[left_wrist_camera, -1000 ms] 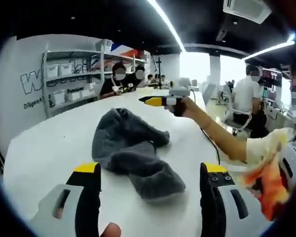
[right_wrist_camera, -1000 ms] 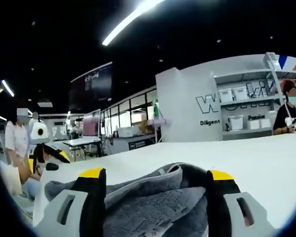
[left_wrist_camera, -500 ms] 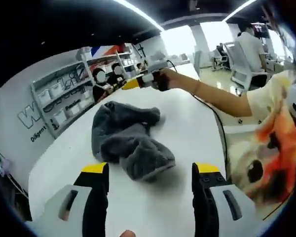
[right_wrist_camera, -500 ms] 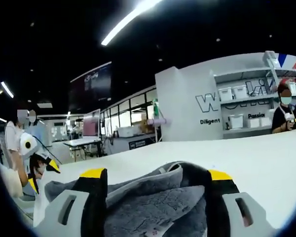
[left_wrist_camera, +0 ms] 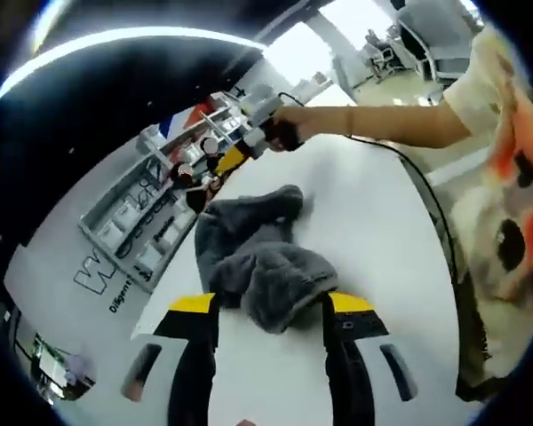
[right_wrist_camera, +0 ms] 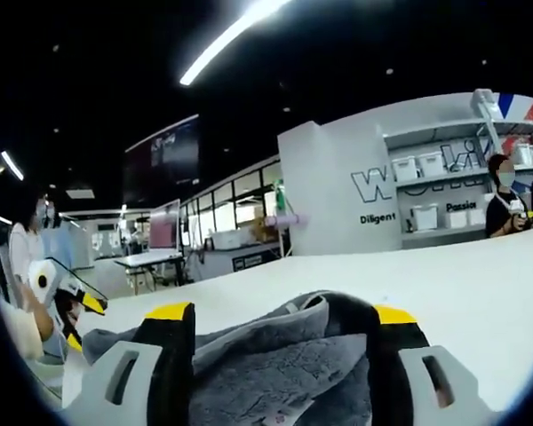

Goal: Fold the towel on the table until its edges align and the towel forms a compact rectangular stack.

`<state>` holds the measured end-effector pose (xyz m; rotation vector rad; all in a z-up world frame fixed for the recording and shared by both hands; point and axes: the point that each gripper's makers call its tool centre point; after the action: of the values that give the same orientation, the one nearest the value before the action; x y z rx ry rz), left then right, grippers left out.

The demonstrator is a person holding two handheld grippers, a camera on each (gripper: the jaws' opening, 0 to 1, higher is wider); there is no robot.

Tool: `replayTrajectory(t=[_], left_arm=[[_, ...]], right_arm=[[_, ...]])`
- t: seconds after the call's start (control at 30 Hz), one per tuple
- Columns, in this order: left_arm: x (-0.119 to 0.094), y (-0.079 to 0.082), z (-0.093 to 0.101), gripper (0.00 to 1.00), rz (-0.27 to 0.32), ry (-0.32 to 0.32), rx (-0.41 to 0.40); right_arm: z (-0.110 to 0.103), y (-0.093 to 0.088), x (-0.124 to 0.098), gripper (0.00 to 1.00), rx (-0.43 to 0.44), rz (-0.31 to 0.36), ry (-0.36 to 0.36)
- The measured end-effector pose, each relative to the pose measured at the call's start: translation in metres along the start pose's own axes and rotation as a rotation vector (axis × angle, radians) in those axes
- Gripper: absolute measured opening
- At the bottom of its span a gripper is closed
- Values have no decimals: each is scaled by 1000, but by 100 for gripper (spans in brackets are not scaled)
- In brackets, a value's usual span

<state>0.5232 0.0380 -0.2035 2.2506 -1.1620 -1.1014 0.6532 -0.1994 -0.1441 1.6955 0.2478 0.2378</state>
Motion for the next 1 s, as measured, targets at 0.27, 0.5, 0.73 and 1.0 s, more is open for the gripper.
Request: replayTrajectory(t=[0.27,0.5,0.73,1.0], left_arm=[[5,0,3,34,-62,61,181],[8,10,13,16,-27,63,219],[15,8,26,3,-20,-21,111],[13,17,26,2,86,-102,-129]], right_arm=[[3,0,2,79,14,-2,-3],[3,0,2,77,35,-2,-1],[5,-3,3,77,46,-14,-2],[5,-3,3,76,48,-12,2]])
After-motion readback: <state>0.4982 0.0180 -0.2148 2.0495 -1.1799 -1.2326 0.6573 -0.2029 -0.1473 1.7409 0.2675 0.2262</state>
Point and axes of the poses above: the point that each gripper's makers call its tool centre point, and the gripper's own axes: x roughly forward along the fingers, z roughly to its right, y roughly out of its top, and after that the axes turned 13 degrees about -y, right-handed
